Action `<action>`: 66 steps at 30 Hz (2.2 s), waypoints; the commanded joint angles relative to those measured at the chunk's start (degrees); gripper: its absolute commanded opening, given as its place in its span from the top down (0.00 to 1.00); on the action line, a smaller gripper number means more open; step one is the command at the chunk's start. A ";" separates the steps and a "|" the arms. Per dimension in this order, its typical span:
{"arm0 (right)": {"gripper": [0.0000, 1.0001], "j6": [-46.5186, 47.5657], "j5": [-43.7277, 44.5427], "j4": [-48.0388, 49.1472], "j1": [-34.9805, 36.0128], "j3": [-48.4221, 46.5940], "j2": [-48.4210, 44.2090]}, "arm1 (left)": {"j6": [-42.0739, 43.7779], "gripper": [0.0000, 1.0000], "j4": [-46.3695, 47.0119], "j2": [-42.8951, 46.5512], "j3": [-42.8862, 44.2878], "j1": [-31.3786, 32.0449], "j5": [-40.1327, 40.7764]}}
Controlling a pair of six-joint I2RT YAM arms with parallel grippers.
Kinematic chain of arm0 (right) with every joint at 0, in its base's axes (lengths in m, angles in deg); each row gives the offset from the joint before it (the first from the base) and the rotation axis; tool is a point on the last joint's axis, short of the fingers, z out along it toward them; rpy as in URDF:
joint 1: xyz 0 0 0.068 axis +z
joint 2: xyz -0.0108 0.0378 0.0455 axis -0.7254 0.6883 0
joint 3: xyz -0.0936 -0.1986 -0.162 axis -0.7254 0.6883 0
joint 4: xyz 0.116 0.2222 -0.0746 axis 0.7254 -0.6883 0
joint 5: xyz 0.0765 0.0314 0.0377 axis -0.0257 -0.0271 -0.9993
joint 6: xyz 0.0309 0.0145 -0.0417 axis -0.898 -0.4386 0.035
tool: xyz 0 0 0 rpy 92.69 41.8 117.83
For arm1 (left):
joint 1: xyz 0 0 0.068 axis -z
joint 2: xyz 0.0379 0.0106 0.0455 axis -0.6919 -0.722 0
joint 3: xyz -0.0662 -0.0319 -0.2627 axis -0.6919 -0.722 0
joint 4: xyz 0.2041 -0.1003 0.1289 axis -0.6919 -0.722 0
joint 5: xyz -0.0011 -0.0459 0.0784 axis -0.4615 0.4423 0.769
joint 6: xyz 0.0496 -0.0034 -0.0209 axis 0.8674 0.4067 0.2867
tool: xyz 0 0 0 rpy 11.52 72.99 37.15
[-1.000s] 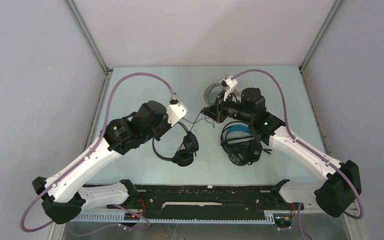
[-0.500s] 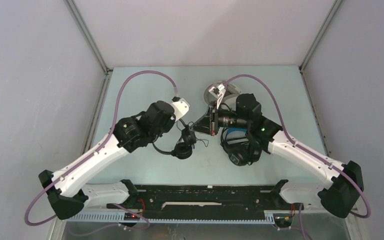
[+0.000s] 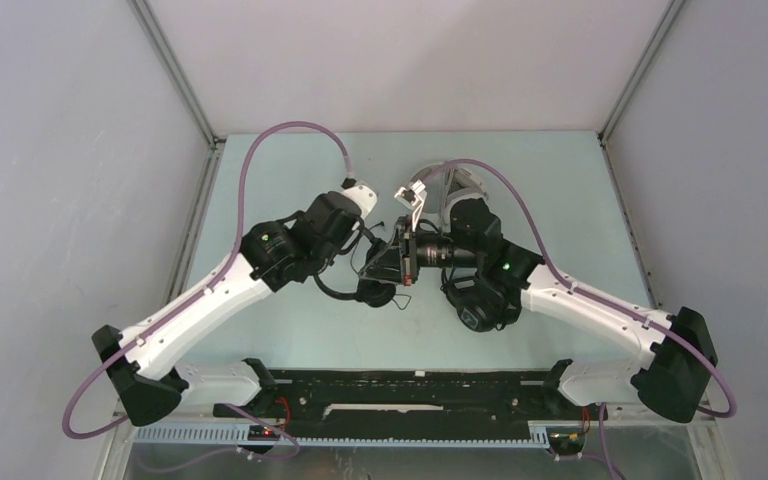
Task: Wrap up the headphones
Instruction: Wrap the headphones cable around the headphones.
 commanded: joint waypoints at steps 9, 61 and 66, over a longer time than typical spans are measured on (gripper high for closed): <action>0.94 8.54 16.19 -4.05 3.67 -2.51 -2.65 | -11.22 1.00 -0.06 -0.37 8.12 -2.22 -1.45; 0.36 49.97 39.04 32.53 19.44 26.94 -14.90 | -16.69 1.00 -0.19 5.46 21.97 -8.36 -14.60; 0.25 50.16 36.16 43.09 15.96 27.35 -6.25 | -18.14 1.00 -0.94 5.29 25.00 -8.33 -17.83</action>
